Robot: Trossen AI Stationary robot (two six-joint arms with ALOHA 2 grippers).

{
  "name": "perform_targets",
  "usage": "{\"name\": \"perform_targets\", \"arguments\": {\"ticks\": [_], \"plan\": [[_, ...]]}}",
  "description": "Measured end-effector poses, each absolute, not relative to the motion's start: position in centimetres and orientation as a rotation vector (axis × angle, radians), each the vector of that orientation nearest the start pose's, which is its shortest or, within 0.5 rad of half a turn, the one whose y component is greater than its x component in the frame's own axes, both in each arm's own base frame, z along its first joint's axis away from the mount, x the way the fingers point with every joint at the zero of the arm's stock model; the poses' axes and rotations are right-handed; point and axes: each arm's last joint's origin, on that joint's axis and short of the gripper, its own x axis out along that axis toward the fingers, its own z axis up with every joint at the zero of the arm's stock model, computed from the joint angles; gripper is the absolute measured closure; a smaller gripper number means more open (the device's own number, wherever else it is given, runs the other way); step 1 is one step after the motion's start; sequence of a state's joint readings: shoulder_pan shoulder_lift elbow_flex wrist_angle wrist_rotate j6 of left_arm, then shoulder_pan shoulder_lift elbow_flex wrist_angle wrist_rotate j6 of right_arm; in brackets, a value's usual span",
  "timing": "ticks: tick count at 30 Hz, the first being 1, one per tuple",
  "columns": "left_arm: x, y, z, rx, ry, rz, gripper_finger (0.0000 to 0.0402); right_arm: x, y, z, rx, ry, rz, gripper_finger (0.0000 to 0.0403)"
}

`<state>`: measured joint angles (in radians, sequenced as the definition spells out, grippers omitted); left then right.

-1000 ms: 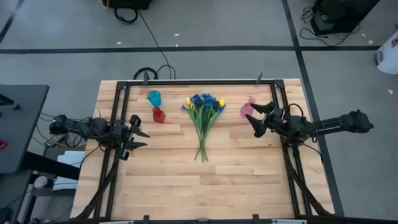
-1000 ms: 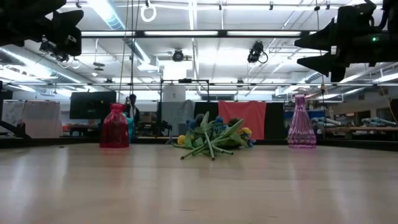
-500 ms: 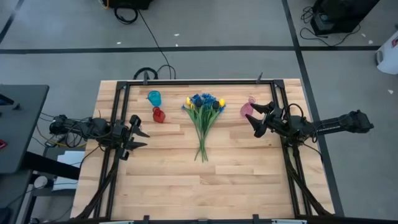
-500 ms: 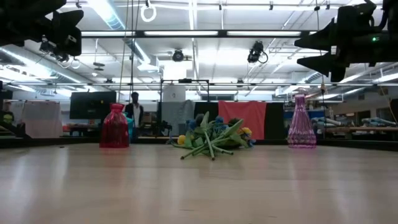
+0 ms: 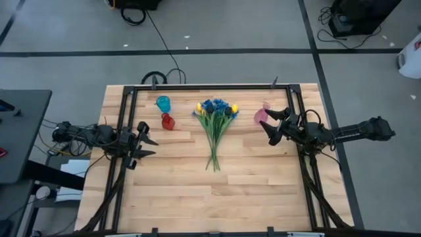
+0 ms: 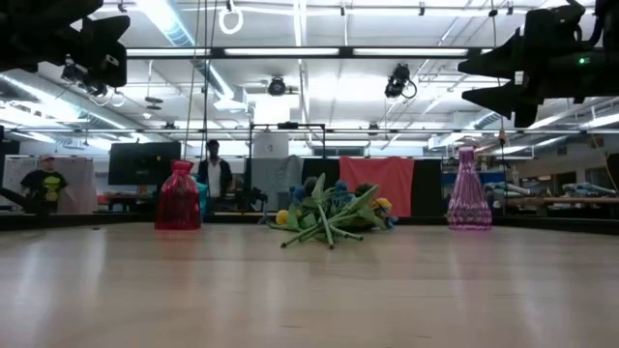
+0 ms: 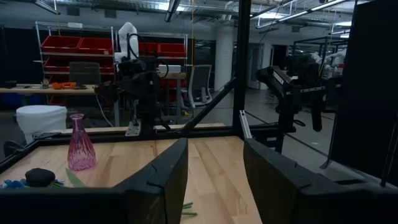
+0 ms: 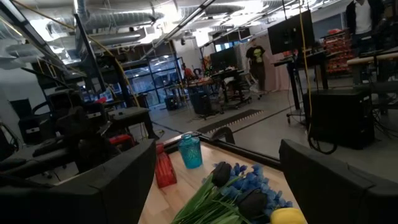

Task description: Sort flowers into vase by color

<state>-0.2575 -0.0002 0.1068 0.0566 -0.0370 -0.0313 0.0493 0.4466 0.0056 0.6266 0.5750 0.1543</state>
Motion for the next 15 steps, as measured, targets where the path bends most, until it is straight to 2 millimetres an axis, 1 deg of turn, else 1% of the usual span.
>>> {"name": "perform_targets", "arguments": {"ticks": [15], "plan": [[8.57,-2.13,20.64,-0.058,-0.173,-0.217,0.0241,12.02,-0.98,18.43,0.208,-0.219,-0.51,0.0054]]}}
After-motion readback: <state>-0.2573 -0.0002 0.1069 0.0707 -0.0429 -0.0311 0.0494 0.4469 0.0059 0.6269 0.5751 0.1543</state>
